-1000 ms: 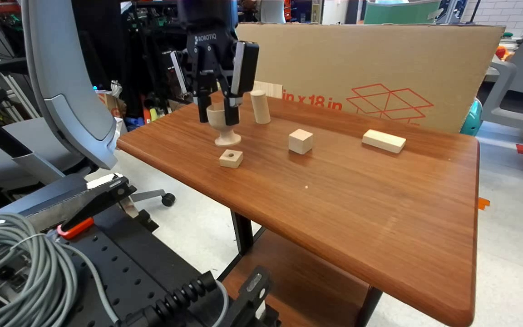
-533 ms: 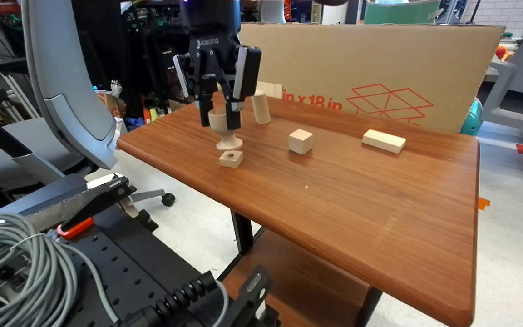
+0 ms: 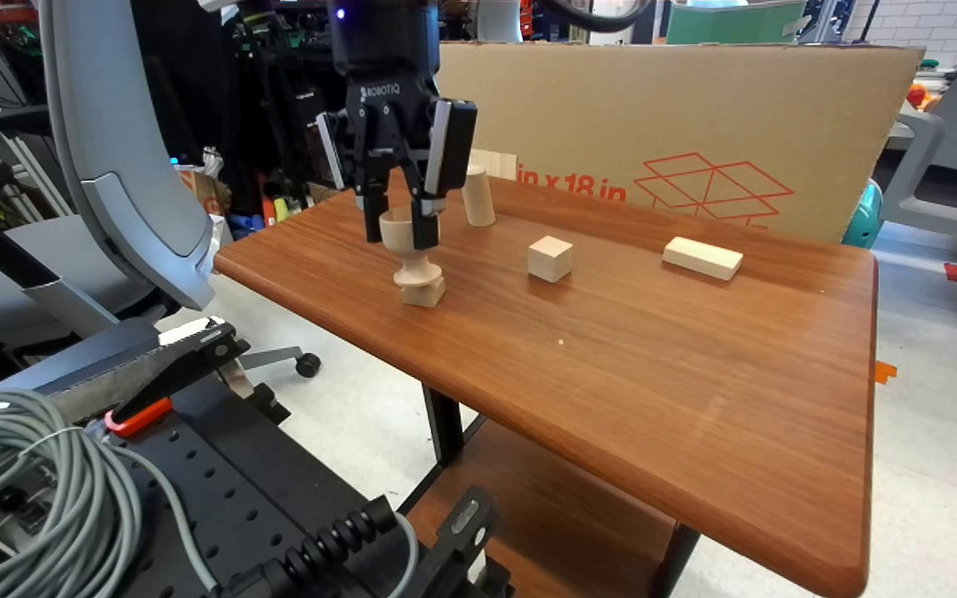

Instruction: Move the wooden cup from the cylinder to the square block

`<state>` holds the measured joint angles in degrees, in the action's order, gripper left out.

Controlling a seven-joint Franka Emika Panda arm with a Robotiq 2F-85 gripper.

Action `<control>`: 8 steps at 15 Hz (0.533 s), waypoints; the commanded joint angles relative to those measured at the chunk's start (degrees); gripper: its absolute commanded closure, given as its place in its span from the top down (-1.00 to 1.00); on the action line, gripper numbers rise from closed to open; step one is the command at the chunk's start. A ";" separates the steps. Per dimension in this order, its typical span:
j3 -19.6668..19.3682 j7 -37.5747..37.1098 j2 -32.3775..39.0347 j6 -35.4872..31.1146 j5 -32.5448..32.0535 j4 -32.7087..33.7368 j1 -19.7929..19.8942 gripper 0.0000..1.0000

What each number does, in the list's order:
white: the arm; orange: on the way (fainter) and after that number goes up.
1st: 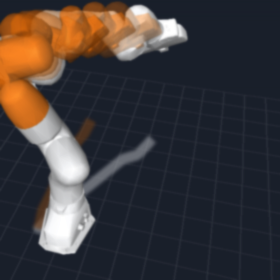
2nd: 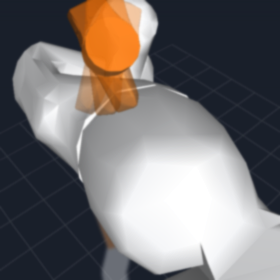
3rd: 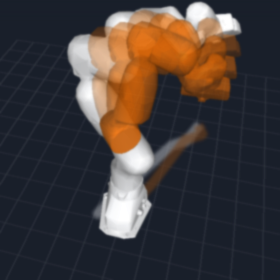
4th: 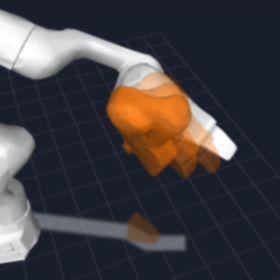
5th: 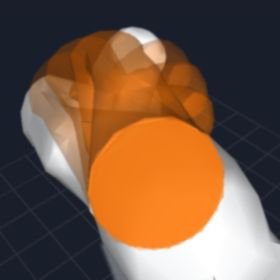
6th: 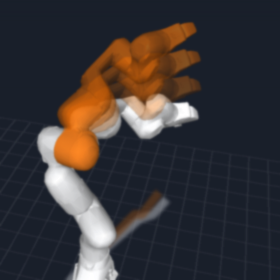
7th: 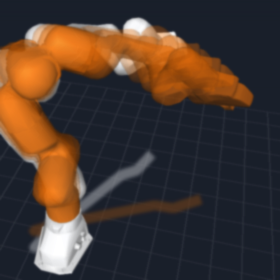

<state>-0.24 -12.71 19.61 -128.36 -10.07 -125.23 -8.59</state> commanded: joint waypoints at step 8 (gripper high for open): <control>0.33 -0.16 0.65 -0.60 -1.48 0.25 -0.05 -0.44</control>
<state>-0.17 -12.70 20.21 -128.36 -10.08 -125.19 -8.63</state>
